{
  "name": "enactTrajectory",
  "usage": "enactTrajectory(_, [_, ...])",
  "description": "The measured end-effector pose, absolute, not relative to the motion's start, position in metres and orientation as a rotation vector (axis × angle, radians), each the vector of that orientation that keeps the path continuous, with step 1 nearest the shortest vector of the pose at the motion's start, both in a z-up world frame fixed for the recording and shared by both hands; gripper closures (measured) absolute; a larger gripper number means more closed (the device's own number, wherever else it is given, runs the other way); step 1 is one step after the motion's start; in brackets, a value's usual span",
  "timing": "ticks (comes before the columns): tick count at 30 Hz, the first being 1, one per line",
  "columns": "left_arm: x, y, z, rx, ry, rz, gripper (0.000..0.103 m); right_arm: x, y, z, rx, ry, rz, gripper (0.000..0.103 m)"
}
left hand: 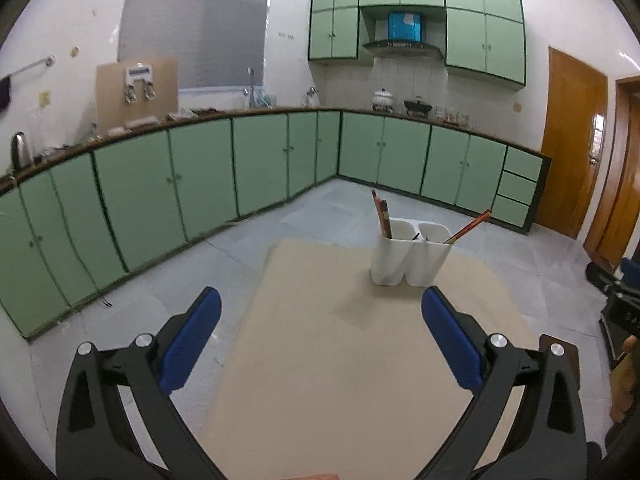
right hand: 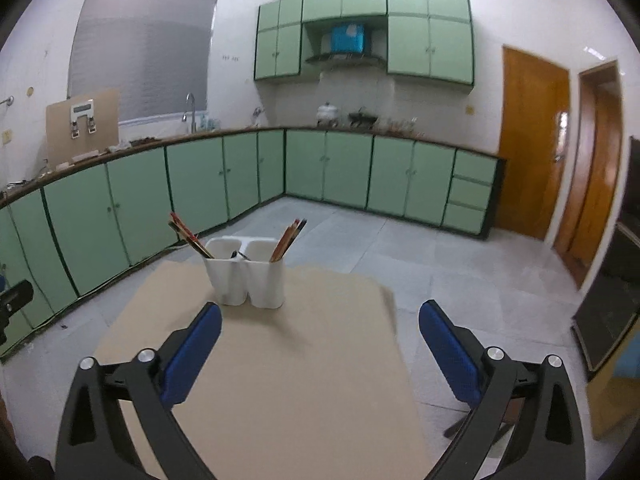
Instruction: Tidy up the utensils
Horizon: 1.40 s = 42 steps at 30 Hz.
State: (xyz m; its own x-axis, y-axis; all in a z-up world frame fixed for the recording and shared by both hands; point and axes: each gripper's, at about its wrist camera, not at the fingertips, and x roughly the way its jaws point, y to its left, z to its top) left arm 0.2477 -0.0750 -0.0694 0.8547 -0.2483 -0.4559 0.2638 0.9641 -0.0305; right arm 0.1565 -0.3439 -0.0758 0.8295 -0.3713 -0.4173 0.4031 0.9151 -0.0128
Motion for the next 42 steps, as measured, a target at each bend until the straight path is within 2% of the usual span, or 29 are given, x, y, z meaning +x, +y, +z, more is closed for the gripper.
enactTrajectory(11, [0.127,-0.046,-0.036,0.062,0.396,-0.19,0.006,0.05,-0.295,-0.04,0.06,0.335,-0.407,0.006])
enactTrajectory(28, [-0.006,-0.01,-0.018,0.037,0.349,-0.115,0.006,-0.053,-0.276,-0.052,0.105,0.346,-0.499,0.006])
enactTrajectory(35, [-0.038,-0.003,-0.01,0.019,0.322,-0.095,0.006,-0.094,-0.267,-0.04,0.095,0.287,-0.52,0.006])
enactTrajectory(42, [-0.051,0.001,0.004,0.007,0.276,-0.059,0.006,-0.097,-0.26,-0.032,0.083,0.259,-0.508,0.006])
